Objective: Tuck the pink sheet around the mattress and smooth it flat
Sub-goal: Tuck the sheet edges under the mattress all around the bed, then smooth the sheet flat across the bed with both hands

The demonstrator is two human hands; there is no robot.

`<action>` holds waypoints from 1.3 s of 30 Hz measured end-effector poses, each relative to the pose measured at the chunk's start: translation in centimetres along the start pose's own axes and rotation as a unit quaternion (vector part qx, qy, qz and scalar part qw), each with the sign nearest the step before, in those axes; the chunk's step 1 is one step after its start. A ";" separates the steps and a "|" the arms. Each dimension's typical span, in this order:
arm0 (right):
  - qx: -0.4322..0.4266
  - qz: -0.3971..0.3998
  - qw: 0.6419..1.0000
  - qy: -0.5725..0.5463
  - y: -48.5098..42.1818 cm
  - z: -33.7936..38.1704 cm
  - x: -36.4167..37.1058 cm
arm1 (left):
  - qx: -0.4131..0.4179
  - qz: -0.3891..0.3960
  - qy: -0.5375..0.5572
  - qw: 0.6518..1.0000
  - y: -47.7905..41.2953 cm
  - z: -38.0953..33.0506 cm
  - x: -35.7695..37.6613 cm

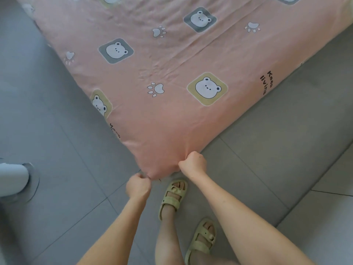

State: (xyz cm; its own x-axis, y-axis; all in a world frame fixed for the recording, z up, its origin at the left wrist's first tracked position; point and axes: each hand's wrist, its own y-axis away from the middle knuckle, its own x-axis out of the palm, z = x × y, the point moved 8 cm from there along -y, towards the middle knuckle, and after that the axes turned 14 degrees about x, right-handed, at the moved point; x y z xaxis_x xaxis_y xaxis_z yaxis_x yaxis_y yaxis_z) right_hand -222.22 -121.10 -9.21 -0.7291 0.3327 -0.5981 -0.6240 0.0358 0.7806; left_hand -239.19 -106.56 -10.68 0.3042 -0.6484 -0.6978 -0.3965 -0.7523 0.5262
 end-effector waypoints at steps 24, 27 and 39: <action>-0.129 -0.097 0.986 0.036 -1.4 10.3 -28.7 | 0.206 -0.095 -0.014 0.974 -4.1 -31.2 -9.0; -0.139 -0.131 0.981 0.035 -3.9 13.2 -34.4 | 0.236 -0.105 -0.029 0.966 -6.7 -37.7 -9.4; -0.241 -0.216 0.924 0.205 -22.9 20.8 -48.7 | 0.419 -0.039 -0.161 0.893 -18.6 -62.3 3.8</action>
State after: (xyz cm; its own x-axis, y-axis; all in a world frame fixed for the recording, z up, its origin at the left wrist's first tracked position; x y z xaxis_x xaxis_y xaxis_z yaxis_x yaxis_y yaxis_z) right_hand -166.61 -118.53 5.82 -0.3672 -0.0019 -0.9301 -0.8618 -0.3754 0.3410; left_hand -176.71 -102.29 7.14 0.1479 -0.4285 -0.8913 -0.9346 -0.3554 0.0158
